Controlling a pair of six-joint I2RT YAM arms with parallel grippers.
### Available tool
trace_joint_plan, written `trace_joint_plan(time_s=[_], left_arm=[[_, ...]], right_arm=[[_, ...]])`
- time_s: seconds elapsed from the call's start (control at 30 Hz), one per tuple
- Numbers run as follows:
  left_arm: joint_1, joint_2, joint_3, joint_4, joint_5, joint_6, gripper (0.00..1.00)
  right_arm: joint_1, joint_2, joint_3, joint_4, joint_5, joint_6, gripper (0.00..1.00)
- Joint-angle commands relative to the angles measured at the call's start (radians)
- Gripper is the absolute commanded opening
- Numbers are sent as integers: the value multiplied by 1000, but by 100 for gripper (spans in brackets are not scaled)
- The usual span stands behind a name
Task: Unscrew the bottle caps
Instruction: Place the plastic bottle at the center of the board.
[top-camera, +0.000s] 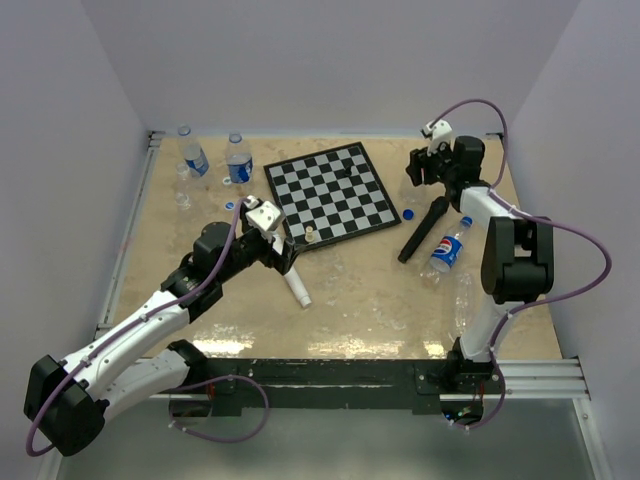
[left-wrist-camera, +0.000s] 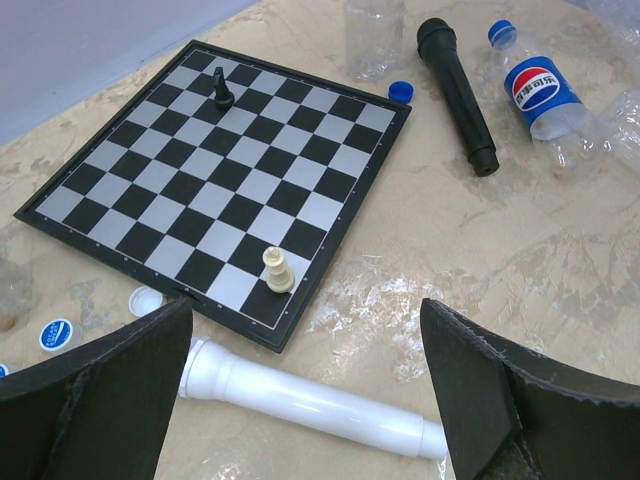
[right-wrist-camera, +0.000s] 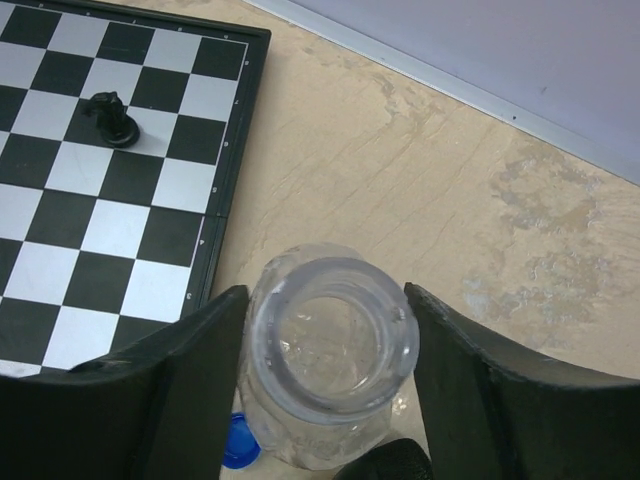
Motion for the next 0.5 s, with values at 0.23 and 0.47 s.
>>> trace_joint_plan(time_s=[0.23,0.47], left_arm=[[1,-4,45,11,10,14,100],[0,-4,47,10,10,15,100]], right_arm=[[-19,-53,-23,2,-43,-40,81],[-30,-69,-32,3,-72,-46,88]])
